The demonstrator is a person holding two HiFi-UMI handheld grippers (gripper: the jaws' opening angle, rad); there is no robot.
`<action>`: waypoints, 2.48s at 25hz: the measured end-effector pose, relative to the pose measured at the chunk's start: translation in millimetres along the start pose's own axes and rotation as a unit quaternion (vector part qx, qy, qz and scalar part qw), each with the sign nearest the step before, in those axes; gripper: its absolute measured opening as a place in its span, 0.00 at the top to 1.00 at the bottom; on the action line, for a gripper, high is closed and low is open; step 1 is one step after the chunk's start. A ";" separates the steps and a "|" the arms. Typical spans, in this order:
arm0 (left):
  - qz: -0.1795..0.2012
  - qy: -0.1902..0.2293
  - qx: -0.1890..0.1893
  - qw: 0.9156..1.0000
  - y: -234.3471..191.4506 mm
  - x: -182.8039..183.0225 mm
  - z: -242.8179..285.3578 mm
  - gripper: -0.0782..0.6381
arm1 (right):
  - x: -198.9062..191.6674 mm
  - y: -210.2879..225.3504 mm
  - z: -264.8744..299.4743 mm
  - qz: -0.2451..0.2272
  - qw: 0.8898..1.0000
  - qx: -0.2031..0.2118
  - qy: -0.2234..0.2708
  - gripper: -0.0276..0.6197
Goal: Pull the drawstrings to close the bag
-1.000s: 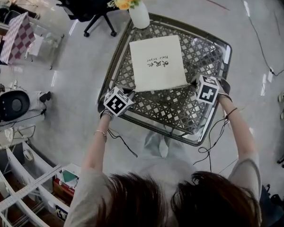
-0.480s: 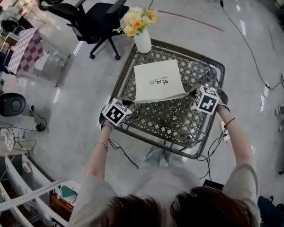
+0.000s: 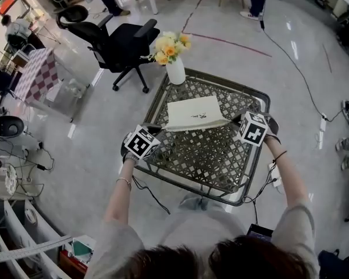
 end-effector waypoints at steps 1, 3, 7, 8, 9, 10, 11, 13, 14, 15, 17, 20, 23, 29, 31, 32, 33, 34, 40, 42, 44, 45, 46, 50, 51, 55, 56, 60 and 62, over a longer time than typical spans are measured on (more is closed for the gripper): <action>0.002 0.003 0.003 1.000 -1.5 3.2 -1.2 0.85 | 1.2 1.7 -1.7 -0.001 1.000 -0.003 0.002 0.92; 0.006 0.009 0.008 1.000 -4.0 9.7 -4.5 0.85 | 4.5 5.0 -6.4 -0.004 1.000 -0.011 0.007 0.92; 0.016 0.021 0.017 1.000 -9.2 23.2 -14.2 0.85 | 13.6 11.2 -18.0 -0.006 1.000 -0.026 0.017 0.92; 0.018 0.024 0.019 0.999 -9.9 26.0 -16.6 0.85 | 15.5 11.5 -21.0 -0.008 0.999 -0.029 0.018 0.92; 0.020 0.028 0.021 0.999 -9.9 28.9 -19.1 0.85 | 17.3 11.3 -24.1 -0.011 0.999 -0.032 0.018 0.92; 0.022 0.031 0.022 0.999 -9.7 32.0 -21.7 0.85 | 18.8 10.9 -27.5 -0.016 0.999 -0.035 0.019 0.92; 0.025 0.035 0.024 0.999 -9.5 35.5 -24.1 0.85 | 20.2 10.8 -30.9 -0.020 0.999 -0.037 0.019 0.92; 0.031 0.040 0.029 0.998 -10.4 42.6 -28.2 0.85 | 23.1 13.0 -37.5 -0.024 0.998 -0.044 0.025 0.92; 0.033 0.043 0.032 0.998 -11.2 45.9 -29.9 0.85 | 24.6 14.9 -40.5 -0.024 0.998 -0.048 0.029 0.92; 0.036 0.046 0.035 0.998 -12.0 48.9 -31.6 0.85 | 26.3 16.6 -43.3 -0.025 0.998 -0.053 0.032 0.92; 0.040 0.051 0.040 0.997 -13.8 54.1 -36.5 0.85 | 31.2 19.0 -48.8 -0.028 0.997 -0.060 0.035 0.92; 0.044 0.064 0.047 0.996 -18.4 62.1 -45.9 0.85 | 41.0 22.0 -56.4 -0.029 0.996 -0.073 0.042 0.92; 0.047 0.075 0.057 0.994 -20.5 65.2 -56.1 0.85 | 49.2 20.5 -61.1 -0.031 0.995 -0.084 0.050 0.92; 0.055 0.094 0.079 0.991 -23.3 77.9 -71.3 0.85 | 62.0 23.3 -76.1 -0.033 0.991 -0.110 0.074 0.92; 0.055 0.104 0.087 0.989 -24.8 82.9 -76.4 0.85 | 66.2 25.1 -81.3 -0.033 0.989 -0.118 0.082 0.92; 0.055 0.109 0.090 0.988 -25.6 85.3 -78.7 0.85 | 68.1 26.0 -83.5 -0.034 0.988 -0.122 0.085 0.92; 0.056 0.113 0.093 0.988 -26.2 87.7 -80.9 0.85 | 69.8 26.9 -85.6 -0.036 0.987 -0.126 0.088 0.92; 0.059 0.116 0.096 0.987 -26.6 90.1 -83.3 0.85 | 71.6 27.6 -87.7 -0.038 0.987 -0.130 0.090 0.92; 0.069 0.132 0.111 0.983 -25.5 102.3 -98.2 0.85 | 78.9 28.8 -101.1 -0.035 0.982 -0.151 0.109 0.92; 0.071 0.138 0.120 0.981 -27.5 106.3 -101.6 0.85 | 81.7 31.5 -104.3 -0.028 0.980 -0.160 0.118 0.92; 0.069 0.145 0.130 0.978 -28.5 109.8 -105.0 0.85 | 85.1 33.5 -108.2 -0.025 0.977 -0.171 0.126 0.92; 0.068 0.149 0.135 0.977 -28.5 111.0 -106.5 0.85 | 86.8 33.7 -110.3 -0.024 0.975 -0.177 0.130 0.92; 0.068 0.153 0.141 0.976 -28.3 112.2 -108.0 0.85 | 88.3 33.7 -112.5 -0.023 0.974 -0.182 0.135 0.92; 0.063 0.170 0.163 0.970 -28.8 119.0 -114.7 0.85 | 93.1 35.8 -122.3 -0.015 0.965 -0.214 0.150 0.92; 0.061 0.174 0.167 0.969 -29.2 120.6 -116.0 0.85 | 93.8 37.1 -124.2 -0.015 0.963 -0.222 0.153 0.92; 0.056 0.186 0.184 0.964 -30.9 123.9 -120.7 0.85 | 95.4 41.5 -129.4 -0.007 0.955 -0.243 0.167 0.92; 0.055 0.189 0.187 0.962 -31.1 124.5 -121.8 0.85 | 95.8 41.3 -130.9 -0.002 0.954 -0.246 0.172 0.92; 0.053 0.195 0.196 0.959 -27.4 127.0 -124.6 0.85 | 95.1 37.6 -140.2 0.018 0.946 -0.260 0.190 0.92; 0.051 0.198 0.202 0.958 -26.0 127.3 -125.9 0.85 | 94.5 37.8 -142.6 0.024 0.943 -0.269 0.197 0.92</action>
Point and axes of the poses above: the fingertips, and each gripper's own axes: z forward along the fingers, y to its right, x out of its top, the point moved 8 cm from there along -z, backward along the fingers, and after that the axes turned 14 degrees about y, right-handed, at the moved point
